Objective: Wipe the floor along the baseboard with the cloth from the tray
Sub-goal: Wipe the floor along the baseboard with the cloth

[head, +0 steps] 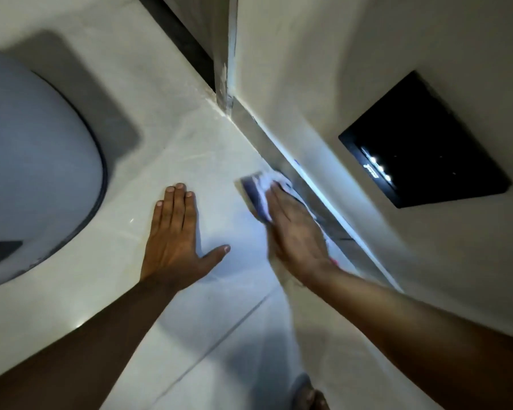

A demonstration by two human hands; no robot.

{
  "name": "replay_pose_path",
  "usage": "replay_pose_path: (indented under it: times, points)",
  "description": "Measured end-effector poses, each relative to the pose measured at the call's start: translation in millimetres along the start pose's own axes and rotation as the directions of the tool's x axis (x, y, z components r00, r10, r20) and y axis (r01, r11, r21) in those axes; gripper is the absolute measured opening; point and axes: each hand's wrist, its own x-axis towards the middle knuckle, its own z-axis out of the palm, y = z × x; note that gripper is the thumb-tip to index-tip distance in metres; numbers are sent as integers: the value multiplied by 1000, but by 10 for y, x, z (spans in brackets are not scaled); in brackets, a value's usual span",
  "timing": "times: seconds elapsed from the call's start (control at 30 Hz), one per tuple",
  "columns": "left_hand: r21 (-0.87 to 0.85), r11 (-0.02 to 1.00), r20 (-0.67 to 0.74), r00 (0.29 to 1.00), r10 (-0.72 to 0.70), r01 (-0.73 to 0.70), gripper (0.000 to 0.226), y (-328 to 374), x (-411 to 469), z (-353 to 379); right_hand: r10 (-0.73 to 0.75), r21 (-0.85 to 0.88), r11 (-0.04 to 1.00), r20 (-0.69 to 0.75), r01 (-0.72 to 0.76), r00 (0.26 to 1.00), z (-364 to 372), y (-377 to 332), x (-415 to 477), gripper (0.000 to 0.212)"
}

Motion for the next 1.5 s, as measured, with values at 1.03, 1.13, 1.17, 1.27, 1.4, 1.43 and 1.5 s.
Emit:
replay_pose_path:
  times: [1.03, 1.13, 1.17, 1.27, 1.4, 1.43, 1.5]
  points:
    - [3, 996, 8, 996, -87, 87, 122, -100, 87, -116, 59, 5, 998, -8, -59, 998, 63, -695, 1325, 76]
    - [-59, 997, -3, 999, -54, 54, 117, 52, -45, -272, 100, 33, 994, 13, -100, 995, -157, -777, 1149, 72]
    - [-78, 996, -7, 999, -49, 48, 115, 108, -118, -380, 119, 43, 992, 12, -119, 993, -270, -810, 1079, 69]
    - [-110, 993, -38, 999, -37, 32, 103, 265, -279, -818, 148, 48, 988, -11, -148, 989, -678, -938, 900, 64]
    - [-167, 986, -151, 988, -16, -9, 86, 375, -450, -1689, 118, 113, 988, -161, -101, 980, -1297, -1391, 753, 56]
    - [-192, 981, -181, 983, -30, -6, 83, 394, -496, -1964, 89, 88, 994, -201, -72, 975, -1484, -1567, 730, 52]
    - [-232, 973, -253, 965, -75, 15, 77, 418, -576, -2562, -12, 9, 1000, -275, 16, 961, -1835, -1960, 733, 52]
